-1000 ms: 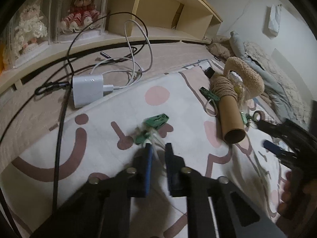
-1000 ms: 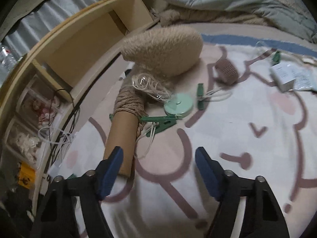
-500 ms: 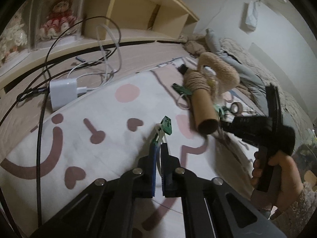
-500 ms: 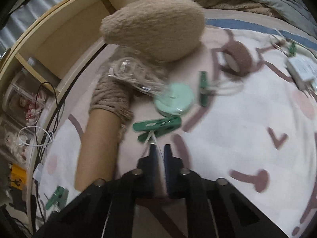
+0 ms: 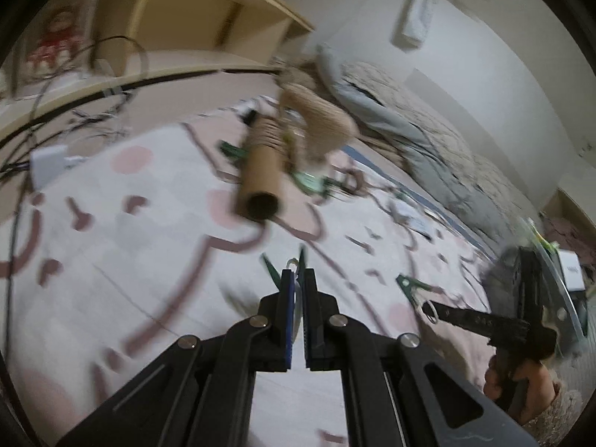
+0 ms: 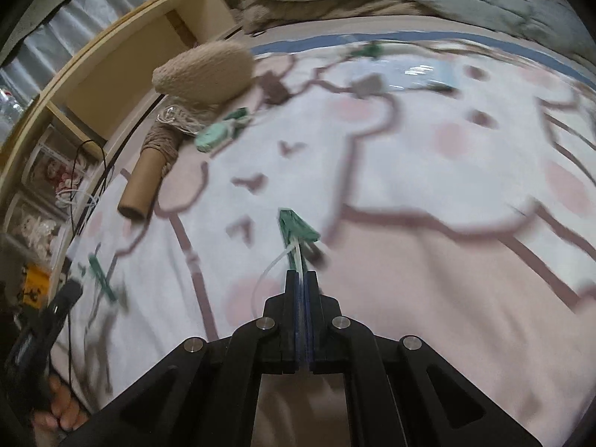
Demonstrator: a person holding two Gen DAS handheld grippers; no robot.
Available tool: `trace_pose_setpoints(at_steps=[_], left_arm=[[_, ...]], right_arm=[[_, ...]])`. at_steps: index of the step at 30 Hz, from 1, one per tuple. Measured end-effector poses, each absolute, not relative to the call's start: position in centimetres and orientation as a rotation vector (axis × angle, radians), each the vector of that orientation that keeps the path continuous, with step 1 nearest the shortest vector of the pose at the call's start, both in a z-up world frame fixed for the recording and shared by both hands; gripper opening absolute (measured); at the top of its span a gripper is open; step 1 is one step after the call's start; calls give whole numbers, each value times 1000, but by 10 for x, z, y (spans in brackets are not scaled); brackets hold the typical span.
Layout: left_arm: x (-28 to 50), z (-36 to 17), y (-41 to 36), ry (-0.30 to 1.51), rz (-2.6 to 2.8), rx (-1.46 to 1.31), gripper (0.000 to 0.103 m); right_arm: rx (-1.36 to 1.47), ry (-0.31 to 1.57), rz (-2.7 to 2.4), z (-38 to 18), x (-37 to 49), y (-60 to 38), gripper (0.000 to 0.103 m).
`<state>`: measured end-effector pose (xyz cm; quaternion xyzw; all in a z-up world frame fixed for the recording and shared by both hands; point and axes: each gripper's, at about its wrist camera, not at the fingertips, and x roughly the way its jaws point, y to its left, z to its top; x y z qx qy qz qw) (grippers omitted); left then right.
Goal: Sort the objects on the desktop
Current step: 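Close the left gripper on the green clothespin with white cord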
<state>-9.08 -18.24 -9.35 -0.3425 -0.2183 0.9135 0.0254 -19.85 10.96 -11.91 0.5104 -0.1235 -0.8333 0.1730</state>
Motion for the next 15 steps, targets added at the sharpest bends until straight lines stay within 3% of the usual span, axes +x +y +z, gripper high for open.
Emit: trace_pose_setpoints(at_steps=[8,13,14,15], left_arm=[[-76,-94,-109,-575,2635,-1085,5],[-64,-92,-94,-378,2743,-1094,5],[-65,-93,-99,-373,2777,-1104,6],[-68,-95,-106,-388,2805,-1126,15]], right_arm=[[1462,-395,-2381,-102,-119,172,3],[1410,-330,-2433,-97,-72,186,3],[1397,-337,-2441,-98,-67,188,3],[1393,-367,-2438,-101,-64,191,3]])
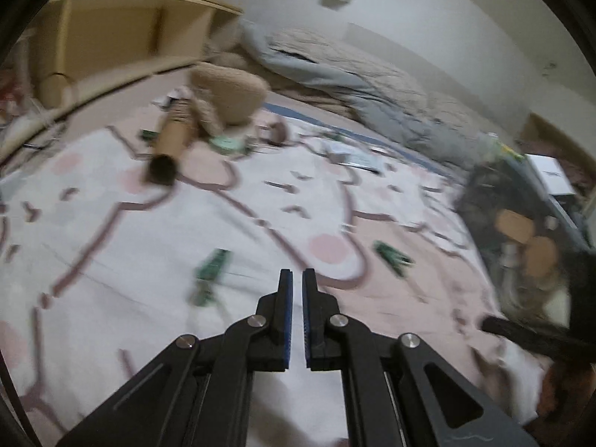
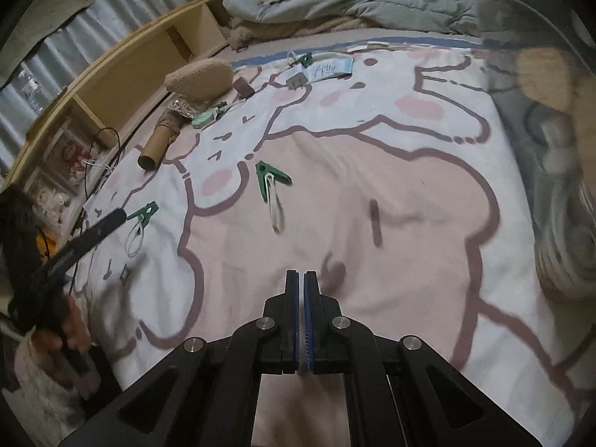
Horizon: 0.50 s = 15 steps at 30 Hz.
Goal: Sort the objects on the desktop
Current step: 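Close the left gripper on the green clothespin with white cord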
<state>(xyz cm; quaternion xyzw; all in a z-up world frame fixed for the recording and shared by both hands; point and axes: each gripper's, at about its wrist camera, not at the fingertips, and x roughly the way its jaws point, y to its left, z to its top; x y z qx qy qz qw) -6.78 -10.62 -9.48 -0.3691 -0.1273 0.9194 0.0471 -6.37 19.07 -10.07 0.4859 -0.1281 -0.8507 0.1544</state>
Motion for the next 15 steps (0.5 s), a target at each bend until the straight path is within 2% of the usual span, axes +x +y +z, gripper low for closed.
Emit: trace_pose_setpoints(at_steps=[1,2,3,4,10,13,15], left_arm=[[-70,-97,-114,-414,2829,-1151,25],[-72,-100,-123,-447,2857,-1173,54],[-74,-102,-130,-478,2881,-1187,72],[-76,-104,-136,-497,2894,-1196,73],[-99,-120,-145,-460,2867,-1311,70],[-110,-128,-138,-423,2817,-1357,49],[-114,-134,-132,-391,2773,-1399,18]], right_arm=[[1394,-409,-2426,-104,-62,194,3],[1394,-437,-2414,-106,-62,195,3],[1386,-439,-2414,-106,-62,195,3],[1374,-430,-2421,-104,-63,195,3],[1353,-456,-2394,-106,-68,196,3],[1357,-478,-2386,-108,-70,199,3],[1339,-496,-2391,-106,-72,200,3]])
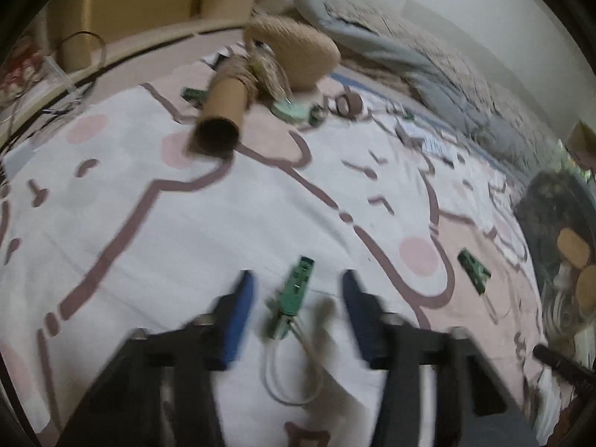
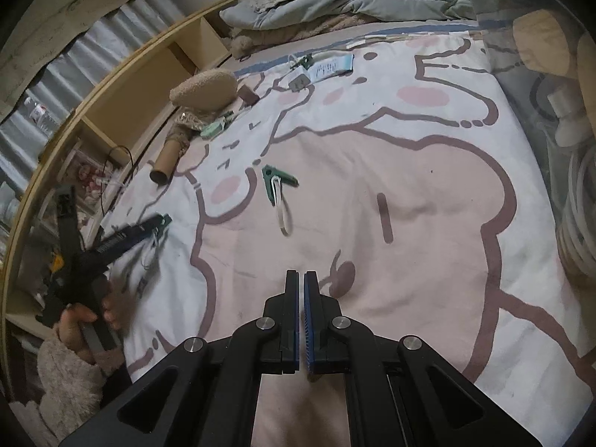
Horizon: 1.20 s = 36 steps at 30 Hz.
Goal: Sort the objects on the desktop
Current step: 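Close the left gripper on the green clothespin with white cord, then close the right gripper on a second green clothespin while the left gripper holds its clothespin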
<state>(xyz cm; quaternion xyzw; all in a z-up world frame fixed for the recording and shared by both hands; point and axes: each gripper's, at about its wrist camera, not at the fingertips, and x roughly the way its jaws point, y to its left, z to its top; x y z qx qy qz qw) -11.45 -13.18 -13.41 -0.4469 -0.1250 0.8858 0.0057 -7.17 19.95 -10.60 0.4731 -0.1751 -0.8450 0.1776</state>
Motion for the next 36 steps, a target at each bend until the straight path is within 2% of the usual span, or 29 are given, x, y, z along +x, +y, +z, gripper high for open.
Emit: trace_pose_setpoints(at_steps=[4,10,21,22,24,26,32,33,36], left_arm=[[-111,-135,-120,-399,2682,-1386,13],[-97,-133,-86,-441,2471,-1326,13],[-89,-137,-28,-154,2389,-1334,13],[-88,-136,-28,-144,2393,-1331,15],[-88,-136,-29,-138,2396,-1324,29],[-88,-135,-30,-147,2392,-1318,35],[-87,-135,-32,-155,2375,-1328,35],[-87,-135,-32,-156,2369,-1329,35],[-84,-136,-31,-158,2349,-1333,35]], right_arm=[[1259,-487,-2422,-95,-82,195,3],[1191,-439,-2476,-88,-106,187,4],[1250,-413,-2492,-113,-144,175,4],[1248,-397,-2498,-114,-146,173,4],[1244,-370,-2506,-116,-147,170,4],[1242,-349,-2507,-118,-149,168,4],[1205,-304,-2479,-117,-149,162,4],[1194,-290,-2468,-115,-149,160,9],[1154,-253,-2455,-111,-149,154,87]])
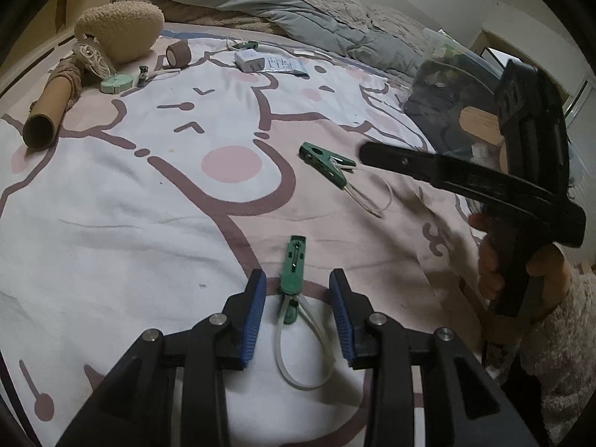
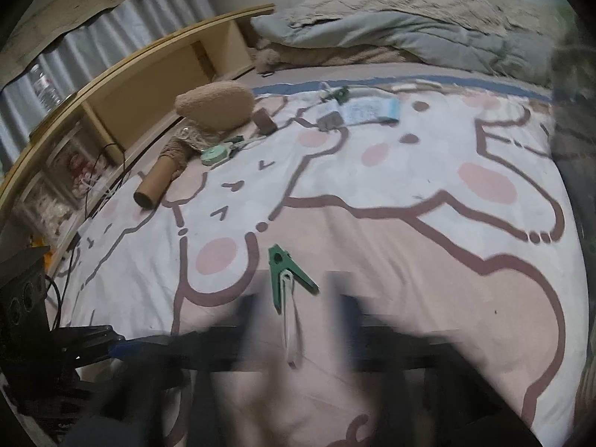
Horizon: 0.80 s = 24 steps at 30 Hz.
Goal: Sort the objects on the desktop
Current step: 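Close the right gripper on a second green clothespin while the left gripper holds its clothespin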
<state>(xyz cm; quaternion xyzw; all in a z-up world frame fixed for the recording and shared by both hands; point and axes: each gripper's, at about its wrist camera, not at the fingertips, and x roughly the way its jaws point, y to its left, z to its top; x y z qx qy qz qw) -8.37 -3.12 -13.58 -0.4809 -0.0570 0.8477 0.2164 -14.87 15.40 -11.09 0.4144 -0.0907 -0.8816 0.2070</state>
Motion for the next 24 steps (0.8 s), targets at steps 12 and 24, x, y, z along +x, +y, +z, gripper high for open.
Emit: trace_pose_setpoints(at_steps=[12,24], left_arm=[[-89,-140,-30,-170,2339,-1350,29],[-92,-140,-35,-181,2361,-1360,14]], right_arm=[[1215,125,-2424,-133,-164,112,56],[1203,92,-2472,-132,-160,118,31]])
